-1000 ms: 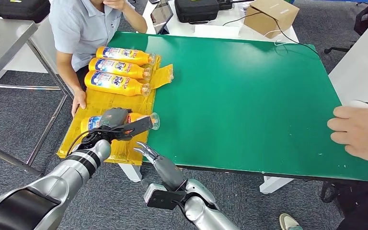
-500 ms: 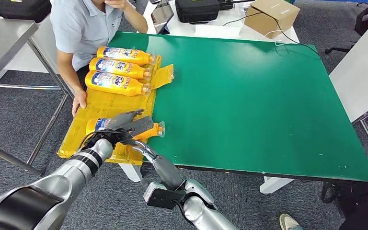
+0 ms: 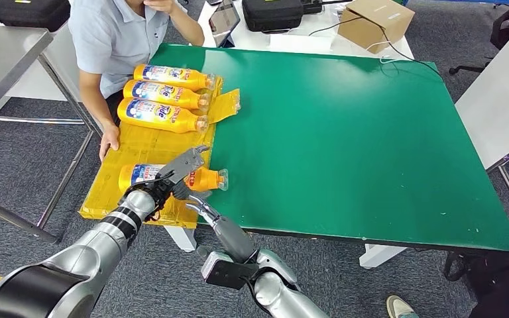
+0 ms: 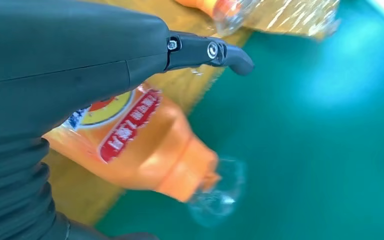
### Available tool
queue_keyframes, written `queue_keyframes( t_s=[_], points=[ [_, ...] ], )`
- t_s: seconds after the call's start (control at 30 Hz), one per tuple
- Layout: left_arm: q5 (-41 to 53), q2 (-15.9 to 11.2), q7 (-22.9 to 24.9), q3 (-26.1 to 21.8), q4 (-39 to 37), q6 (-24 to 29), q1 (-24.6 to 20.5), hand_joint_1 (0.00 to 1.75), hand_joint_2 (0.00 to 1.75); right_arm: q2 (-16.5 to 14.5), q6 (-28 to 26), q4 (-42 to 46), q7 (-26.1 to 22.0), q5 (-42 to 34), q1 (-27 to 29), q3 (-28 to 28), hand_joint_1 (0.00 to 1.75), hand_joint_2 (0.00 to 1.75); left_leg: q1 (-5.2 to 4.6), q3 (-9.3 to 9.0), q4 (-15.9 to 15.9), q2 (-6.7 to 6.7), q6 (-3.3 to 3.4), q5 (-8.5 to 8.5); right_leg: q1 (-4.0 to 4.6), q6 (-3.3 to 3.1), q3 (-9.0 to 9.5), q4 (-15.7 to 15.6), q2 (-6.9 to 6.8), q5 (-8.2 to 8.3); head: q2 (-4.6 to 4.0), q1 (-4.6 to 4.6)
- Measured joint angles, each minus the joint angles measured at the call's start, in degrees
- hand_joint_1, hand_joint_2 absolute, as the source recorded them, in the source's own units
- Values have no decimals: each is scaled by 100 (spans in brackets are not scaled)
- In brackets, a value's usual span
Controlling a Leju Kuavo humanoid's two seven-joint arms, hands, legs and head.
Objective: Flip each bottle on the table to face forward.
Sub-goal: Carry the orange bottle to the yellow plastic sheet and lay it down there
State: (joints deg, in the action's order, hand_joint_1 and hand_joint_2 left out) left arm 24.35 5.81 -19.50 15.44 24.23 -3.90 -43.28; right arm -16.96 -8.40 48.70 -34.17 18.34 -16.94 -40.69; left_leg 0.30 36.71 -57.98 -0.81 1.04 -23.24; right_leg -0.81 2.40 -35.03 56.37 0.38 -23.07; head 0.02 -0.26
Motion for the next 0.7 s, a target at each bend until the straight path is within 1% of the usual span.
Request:
queue_keyframes(
  t_s=[0.13,0.2,0.27,0.33,0.4,0.5,0.6,0.63,0.7],
  points=[
    [-914,21,-474,-323,465,11,265,0,175,3,-77,-35,-26,-43,10,-1,0,0,0,0,0,1,0,-1,0,0,-1,0,0,0,0,-1],
    [-1686,58,-570,-556,884,0,486,0,175,9,-125,-40,-60,-90,28,1,0,0,0,1,0,2,0,-1,-1,0,-2,-1,0,-1,0,0],
    [-2568,110,-526,-818,1427,-11,745,0,175,23,-156,-41,-102,-176,53,3,0,0,0,1,0,3,0,-2,-1,0,-3,-1,1,-1,0,1],
    [-3258,150,-526,-1012,2059,136,1053,0,175,43,-157,-24,-183,-335,100,10,0,0,-1,1,0,7,-1,-3,-1,0,-4,-2,1,-1,0,1],
    [-3693,170,-599,-1119,2751,388,1405,0,175,73,-177,52,-327,-532,180,45,0,0,0,2,0,9,-2,-4,0,-1,-6,-3,1,-2,0,0],
    [-3967,176,-693,-1163,3708,735,1909,0,175,148,-506,404,-473,-728,344,104,0,0,0,4,0,5,-2,-5,0,-3,-8,-3,1,-5,0,0],
    [-4103,178,-720,-1162,4368,917,2254,0,175,235,-922,863,-483,-969,481,115,0,131,0,6,0,4,-3,-5,0,-5,-9,-4,0,-7,0,1],
    [-4150,179,-717,-1155,4533,956,2346,0,175,265,-1137,1068,-484,-1090,542,117,0,175,0,6,0,4,-3,-5,-1,-5,-9,-4,0,-7,0,0],
    [-4226,185,-691,-1110,4825,1037,2541,0,175,327,-1708,1562,-484,-1315,671,125,0,175,-1,5,0,4,-3,-5,-1,-5,-9,-5,0,-7,0,0]
  ],
)
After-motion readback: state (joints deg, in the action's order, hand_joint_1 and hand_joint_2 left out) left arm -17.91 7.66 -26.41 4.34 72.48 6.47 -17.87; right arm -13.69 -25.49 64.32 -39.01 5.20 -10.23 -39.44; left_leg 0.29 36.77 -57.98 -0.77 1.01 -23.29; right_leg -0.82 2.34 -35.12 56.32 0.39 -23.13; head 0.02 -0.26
